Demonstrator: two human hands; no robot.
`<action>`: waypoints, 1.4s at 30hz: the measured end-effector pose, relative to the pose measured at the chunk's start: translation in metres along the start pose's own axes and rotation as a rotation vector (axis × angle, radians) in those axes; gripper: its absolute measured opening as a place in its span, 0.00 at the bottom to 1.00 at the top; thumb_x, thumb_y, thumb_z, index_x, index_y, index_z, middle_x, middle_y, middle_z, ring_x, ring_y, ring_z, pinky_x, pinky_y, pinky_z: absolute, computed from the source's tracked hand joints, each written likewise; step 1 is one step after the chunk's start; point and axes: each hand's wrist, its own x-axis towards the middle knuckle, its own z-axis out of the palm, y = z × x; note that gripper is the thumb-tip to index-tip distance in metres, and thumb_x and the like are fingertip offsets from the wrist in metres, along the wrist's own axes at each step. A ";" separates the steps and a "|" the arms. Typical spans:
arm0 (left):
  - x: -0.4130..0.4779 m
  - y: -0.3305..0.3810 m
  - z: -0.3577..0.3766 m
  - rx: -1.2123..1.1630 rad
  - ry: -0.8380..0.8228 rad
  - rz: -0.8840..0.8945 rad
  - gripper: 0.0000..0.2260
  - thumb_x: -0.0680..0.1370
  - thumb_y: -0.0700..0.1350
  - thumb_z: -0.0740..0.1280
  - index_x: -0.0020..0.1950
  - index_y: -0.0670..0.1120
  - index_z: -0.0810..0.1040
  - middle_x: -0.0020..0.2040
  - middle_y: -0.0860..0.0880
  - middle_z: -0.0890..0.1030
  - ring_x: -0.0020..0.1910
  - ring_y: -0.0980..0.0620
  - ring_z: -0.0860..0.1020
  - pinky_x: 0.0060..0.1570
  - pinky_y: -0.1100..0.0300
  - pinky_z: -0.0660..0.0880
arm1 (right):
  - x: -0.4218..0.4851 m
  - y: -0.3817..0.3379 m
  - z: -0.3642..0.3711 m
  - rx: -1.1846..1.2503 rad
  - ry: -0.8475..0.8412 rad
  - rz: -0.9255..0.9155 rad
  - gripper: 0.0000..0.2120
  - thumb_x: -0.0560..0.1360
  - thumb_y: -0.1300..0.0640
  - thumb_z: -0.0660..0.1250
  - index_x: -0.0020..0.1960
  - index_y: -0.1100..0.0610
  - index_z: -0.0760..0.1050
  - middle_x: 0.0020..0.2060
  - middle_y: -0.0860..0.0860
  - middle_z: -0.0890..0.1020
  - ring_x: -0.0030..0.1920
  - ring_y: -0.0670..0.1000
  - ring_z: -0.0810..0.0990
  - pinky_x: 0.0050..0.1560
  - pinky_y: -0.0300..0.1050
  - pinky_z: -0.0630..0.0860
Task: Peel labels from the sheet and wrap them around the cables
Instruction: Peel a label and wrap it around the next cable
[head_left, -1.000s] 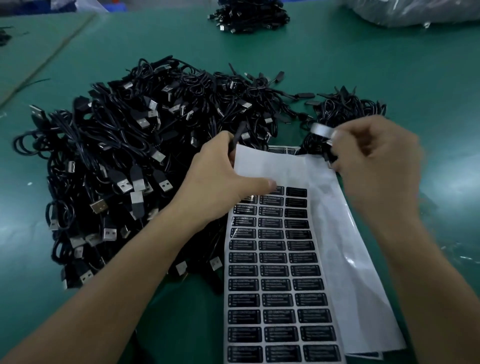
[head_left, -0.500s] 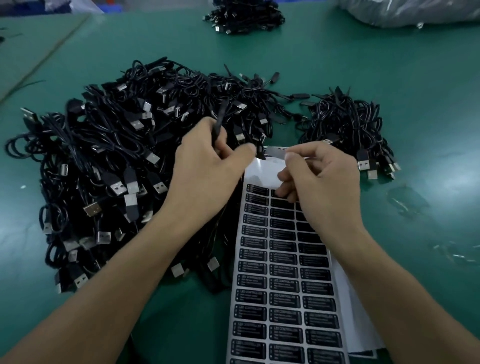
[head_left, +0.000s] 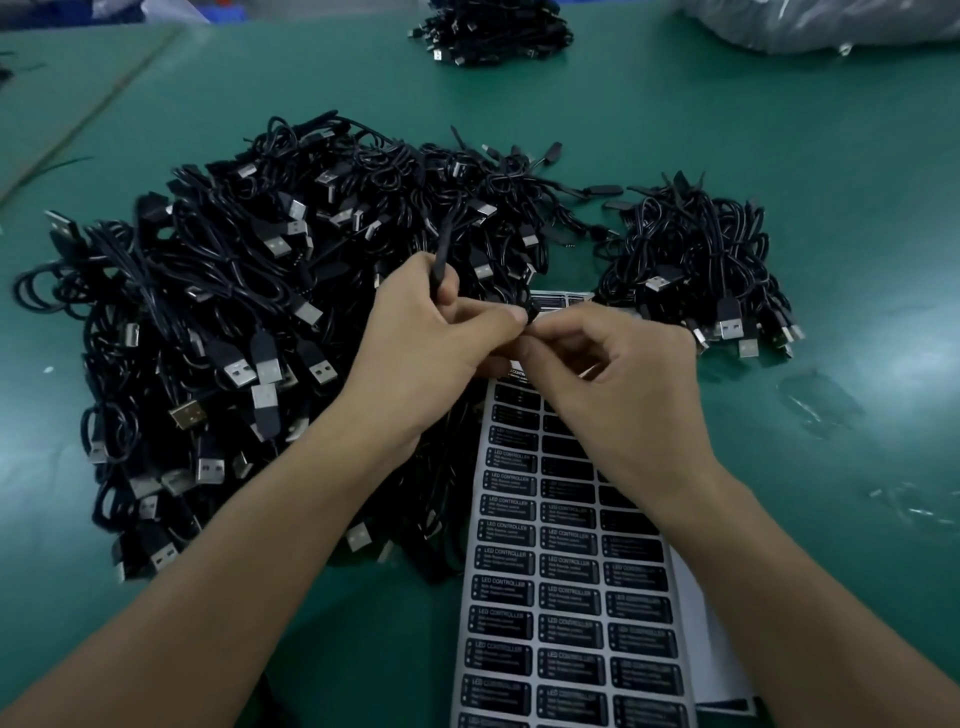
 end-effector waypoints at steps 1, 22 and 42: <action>0.000 0.001 0.000 -0.025 0.003 -0.006 0.19 0.75 0.34 0.73 0.42 0.48 0.62 0.39 0.41 0.83 0.37 0.52 0.85 0.38 0.56 0.82 | 0.000 0.001 -0.001 -0.001 0.000 0.020 0.03 0.75 0.55 0.76 0.48 0.52 0.84 0.33 0.44 0.83 0.34 0.47 0.82 0.33 0.40 0.77; -0.002 0.002 0.001 -0.061 -0.101 -0.041 0.19 0.76 0.30 0.70 0.43 0.46 0.61 0.46 0.41 0.86 0.42 0.46 0.87 0.35 0.61 0.81 | 0.011 0.011 -0.006 0.266 0.061 0.298 0.04 0.77 0.57 0.72 0.45 0.48 0.82 0.33 0.39 0.80 0.34 0.39 0.75 0.38 0.36 0.73; -0.003 -0.002 0.004 0.063 -0.052 -0.021 0.13 0.79 0.40 0.71 0.42 0.47 0.67 0.53 0.47 0.83 0.41 0.49 0.86 0.29 0.63 0.77 | 0.012 0.008 -0.008 0.194 -0.035 0.317 0.09 0.77 0.57 0.70 0.38 0.53 0.80 0.26 0.40 0.74 0.27 0.39 0.69 0.29 0.30 0.66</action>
